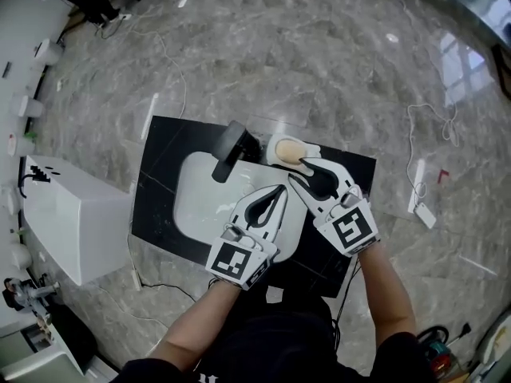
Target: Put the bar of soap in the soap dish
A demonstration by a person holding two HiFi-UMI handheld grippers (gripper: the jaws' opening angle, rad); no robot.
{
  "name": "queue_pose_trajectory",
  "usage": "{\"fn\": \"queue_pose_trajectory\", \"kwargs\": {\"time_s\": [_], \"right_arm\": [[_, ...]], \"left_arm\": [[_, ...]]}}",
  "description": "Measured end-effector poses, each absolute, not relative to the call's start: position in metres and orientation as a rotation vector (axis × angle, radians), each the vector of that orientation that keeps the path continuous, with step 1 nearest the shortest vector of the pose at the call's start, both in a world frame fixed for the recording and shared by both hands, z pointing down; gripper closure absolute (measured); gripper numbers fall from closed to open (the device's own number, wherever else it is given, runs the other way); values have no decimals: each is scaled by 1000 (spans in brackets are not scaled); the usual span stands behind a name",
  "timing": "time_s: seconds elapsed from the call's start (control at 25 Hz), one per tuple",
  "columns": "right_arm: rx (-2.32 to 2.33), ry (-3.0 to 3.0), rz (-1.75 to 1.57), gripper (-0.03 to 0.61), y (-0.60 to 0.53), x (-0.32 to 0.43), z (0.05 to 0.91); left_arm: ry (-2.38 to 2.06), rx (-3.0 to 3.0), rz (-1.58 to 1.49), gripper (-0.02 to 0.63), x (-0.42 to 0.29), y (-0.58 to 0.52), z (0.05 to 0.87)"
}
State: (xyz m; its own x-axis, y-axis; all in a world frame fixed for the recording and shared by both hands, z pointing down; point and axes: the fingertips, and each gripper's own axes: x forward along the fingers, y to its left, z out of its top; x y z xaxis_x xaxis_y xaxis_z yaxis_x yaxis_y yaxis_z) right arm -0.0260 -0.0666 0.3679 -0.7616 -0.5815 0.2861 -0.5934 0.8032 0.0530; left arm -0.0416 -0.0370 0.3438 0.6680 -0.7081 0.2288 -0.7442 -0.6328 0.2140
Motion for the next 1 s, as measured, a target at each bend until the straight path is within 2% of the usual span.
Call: {"fn": "queue_pose_trajectory", "kwargs": {"time_s": [0.16, 0.36, 0.56, 1.0], "right_arm": [[1097, -2710, 170, 506, -48, -20, 321], [1231, -2742, 250, 513, -4, -16, 269], [1374, -2707, 184, 570, 28, -16, 233], [1462, -2663, 77, 572, 61, -43, 190]], "left_arm": [[-1137, 2618, 147, 606, -45, -28, 311], [-1065, 2678, 112, 606, -43, -3, 267], [-984, 2745, 61, 606, -46, 30, 233], [-883, 2833, -14, 606, -62, 71, 185]]}}
